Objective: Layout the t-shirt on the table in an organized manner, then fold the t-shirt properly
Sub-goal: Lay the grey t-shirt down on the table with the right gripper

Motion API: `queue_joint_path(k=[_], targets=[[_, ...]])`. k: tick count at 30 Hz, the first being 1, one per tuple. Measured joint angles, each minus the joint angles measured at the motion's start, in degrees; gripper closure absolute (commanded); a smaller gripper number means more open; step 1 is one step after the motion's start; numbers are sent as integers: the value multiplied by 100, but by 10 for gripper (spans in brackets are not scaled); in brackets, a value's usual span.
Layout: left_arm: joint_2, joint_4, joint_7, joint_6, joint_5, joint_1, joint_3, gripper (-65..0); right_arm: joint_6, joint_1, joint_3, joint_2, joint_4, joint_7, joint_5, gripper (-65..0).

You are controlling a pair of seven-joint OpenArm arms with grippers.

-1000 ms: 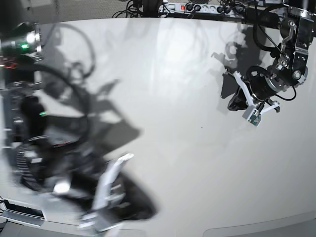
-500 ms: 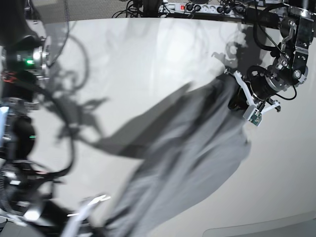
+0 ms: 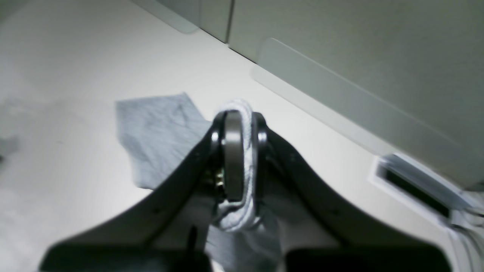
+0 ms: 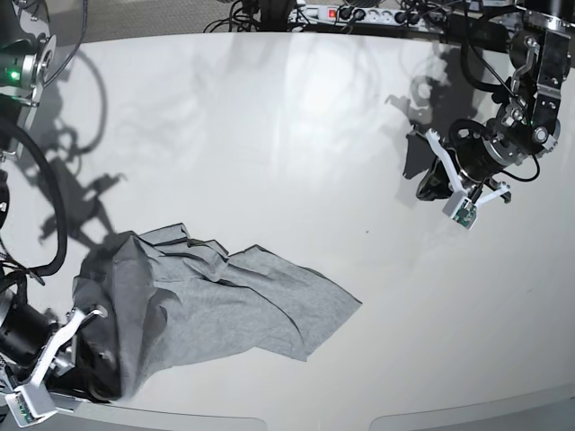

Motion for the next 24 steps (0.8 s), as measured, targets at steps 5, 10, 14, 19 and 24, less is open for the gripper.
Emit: queue_joint_path(k=[5,10,14,19,24], targets=[[4,0,26,0,201,2,0,0,22,660,-393,-109,2,133,1493,0],[-2,0,15,2,345,15,-7,0,20,1499,-153,-55,24,-197,1515,0],[-4,0,15,0,345,15,-7,0,20,1611,107,284,24,-710,1867,0],[0,0,9,-2,343,15,-7,0,-9,1493,212,605,37,-2957,2194,0],[-9,0,-2,0,599,17,-9,0,4,713,184,916,39,-3195,2789,0]])
